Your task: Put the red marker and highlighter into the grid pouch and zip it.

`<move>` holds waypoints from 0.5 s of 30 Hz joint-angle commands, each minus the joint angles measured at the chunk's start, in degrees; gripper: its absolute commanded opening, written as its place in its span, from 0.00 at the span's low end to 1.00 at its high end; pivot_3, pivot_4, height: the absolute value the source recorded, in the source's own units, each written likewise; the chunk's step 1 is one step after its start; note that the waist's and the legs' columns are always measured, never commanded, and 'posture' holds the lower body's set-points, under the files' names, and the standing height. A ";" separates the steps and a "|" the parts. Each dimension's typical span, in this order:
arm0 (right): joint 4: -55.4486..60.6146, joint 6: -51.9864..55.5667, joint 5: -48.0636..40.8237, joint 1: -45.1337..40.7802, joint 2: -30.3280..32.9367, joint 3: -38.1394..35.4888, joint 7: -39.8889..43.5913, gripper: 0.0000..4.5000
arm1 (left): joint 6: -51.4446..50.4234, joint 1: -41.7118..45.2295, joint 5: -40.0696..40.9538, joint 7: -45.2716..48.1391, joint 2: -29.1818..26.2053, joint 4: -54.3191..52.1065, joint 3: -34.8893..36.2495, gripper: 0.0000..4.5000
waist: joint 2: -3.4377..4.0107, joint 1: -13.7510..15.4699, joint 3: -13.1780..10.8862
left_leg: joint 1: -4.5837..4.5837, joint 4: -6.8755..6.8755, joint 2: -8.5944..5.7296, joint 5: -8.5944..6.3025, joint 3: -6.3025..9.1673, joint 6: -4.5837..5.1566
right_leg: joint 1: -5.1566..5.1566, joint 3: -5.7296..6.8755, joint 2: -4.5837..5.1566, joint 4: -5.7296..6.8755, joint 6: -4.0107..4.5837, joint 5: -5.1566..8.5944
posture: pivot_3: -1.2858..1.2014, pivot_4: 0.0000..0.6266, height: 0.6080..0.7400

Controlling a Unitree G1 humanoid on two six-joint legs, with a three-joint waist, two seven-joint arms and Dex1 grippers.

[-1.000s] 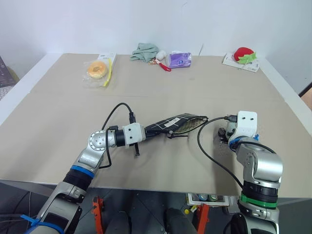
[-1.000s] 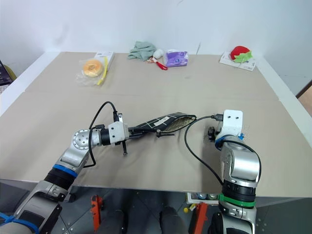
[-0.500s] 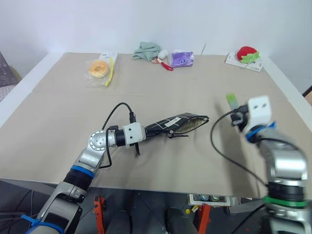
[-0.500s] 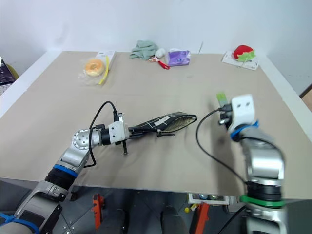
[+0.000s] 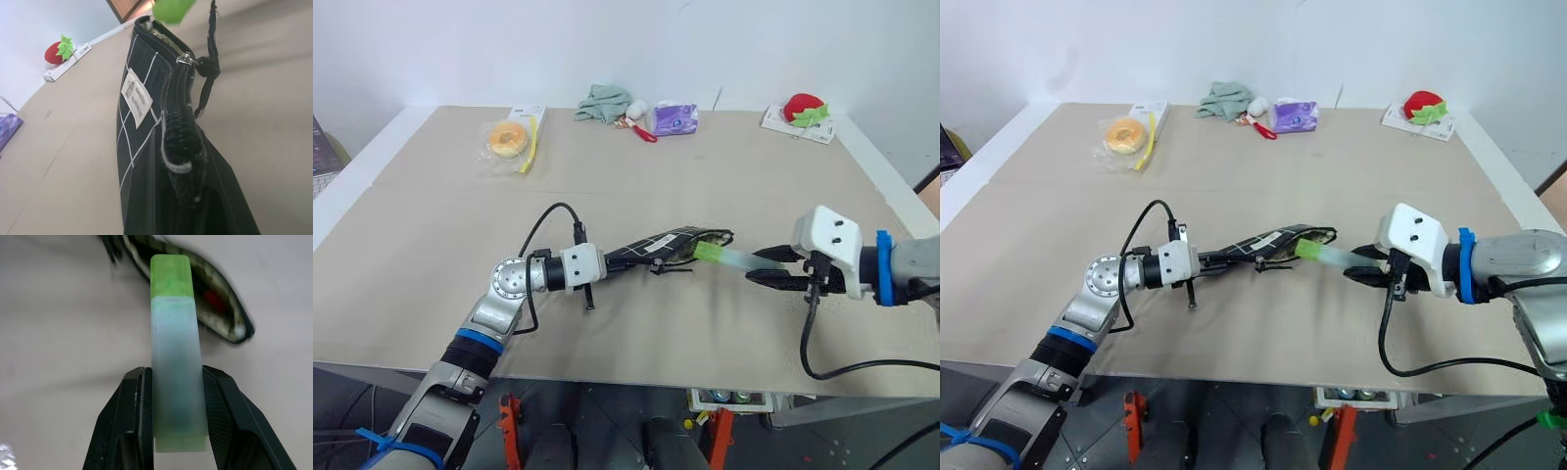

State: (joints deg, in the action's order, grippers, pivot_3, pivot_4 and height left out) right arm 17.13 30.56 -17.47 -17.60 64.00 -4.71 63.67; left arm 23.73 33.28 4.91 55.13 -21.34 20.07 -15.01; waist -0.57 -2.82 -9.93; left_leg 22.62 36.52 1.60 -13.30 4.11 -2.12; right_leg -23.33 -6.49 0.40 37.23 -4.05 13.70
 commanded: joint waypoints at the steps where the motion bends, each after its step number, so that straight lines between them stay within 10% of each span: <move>1: -2.41 -3.24 3.06 -4.03 -0.34 1.99 -0.84 0.23 | 0.74 0.65 0.21 -0.26 -0.33 -1.27 1.23 0.00 | 0.00 -0.04 0.00 | 0.00 -0.01 0.00 0.00 -0.01 0.00 | -0.02 -0.01 0.00 0.00 0.00 0.00 | 0.52 0.24 0.96; 15: -5.18 -13.63 14.60 -16.99 -6.79 16.54 1.10 0.23 | 0.64 1.33 0.21 0.05 -0.03 -1.06 1.00 0.00 | -0.01 0.06 -0.01 | 0.03 -0.08 0.01 -0.01 0.00 0.00 | -0.05 0.00 0.00 0.00 -0.03 0.07 | 0.52 0.24 0.96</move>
State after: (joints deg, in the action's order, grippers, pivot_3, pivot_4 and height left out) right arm 10.48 18.67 -4.16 -32.93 57.60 11.43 64.44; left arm 23.78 33.35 4.85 55.28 -21.26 19.98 -14.99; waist -0.58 -2.77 -9.94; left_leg 22.65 36.44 1.60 -13.31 4.11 -2.12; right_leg -23.38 -6.48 0.40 37.23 -4.07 13.76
